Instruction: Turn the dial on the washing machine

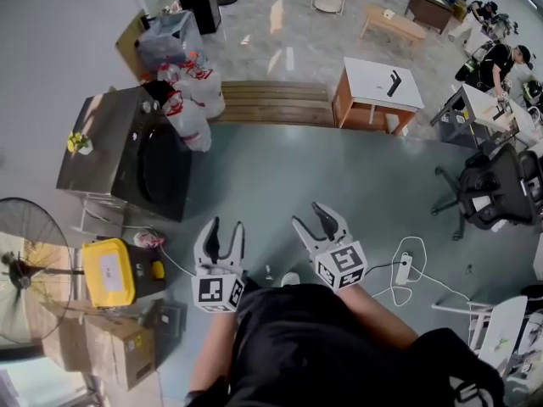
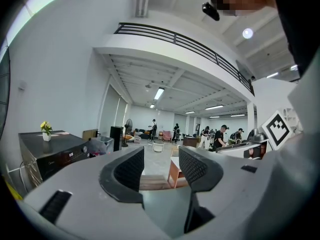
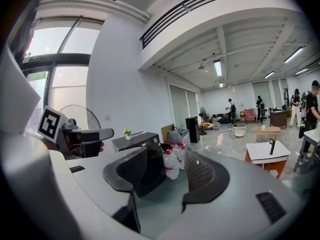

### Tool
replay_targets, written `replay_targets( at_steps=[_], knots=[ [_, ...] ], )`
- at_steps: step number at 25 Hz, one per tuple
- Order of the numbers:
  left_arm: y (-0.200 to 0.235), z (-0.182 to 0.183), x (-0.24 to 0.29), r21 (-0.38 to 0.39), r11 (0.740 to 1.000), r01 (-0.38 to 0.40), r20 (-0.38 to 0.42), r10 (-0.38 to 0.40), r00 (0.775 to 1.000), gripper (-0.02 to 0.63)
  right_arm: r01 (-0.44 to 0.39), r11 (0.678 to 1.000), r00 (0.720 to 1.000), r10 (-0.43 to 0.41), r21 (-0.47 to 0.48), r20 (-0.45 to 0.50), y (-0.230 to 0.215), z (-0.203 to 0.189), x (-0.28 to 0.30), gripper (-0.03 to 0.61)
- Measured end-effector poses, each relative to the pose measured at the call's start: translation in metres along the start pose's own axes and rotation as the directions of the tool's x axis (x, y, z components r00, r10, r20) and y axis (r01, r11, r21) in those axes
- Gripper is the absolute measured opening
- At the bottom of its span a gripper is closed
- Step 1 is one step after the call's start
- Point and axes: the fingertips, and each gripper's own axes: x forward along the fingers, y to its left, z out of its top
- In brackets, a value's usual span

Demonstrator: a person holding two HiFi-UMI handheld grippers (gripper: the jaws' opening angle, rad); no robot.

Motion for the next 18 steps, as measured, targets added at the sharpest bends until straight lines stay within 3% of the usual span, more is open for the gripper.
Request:
replay_targets(
  at_steps=[9, 18],
  knots=[
    [-0.002, -0.001, 0.026, 0.0, 1.0, 0.001, -0.008, -0.001, 1.0, 0.194, -0.023, 1.0, 1.0, 0.023, 0.017, -0.007, -0.017, -0.004, 0.019, 0.204],
    [0.029, 0.0, 0.122, -0.016, 0.998, 0.068, -0.013, -0.069, 0.998, 0.196, 0.016, 0.999, 0.999, -0.015, 0.028, -0.038, -0.058, 0.003, 0.089, 0.204]
  ],
)
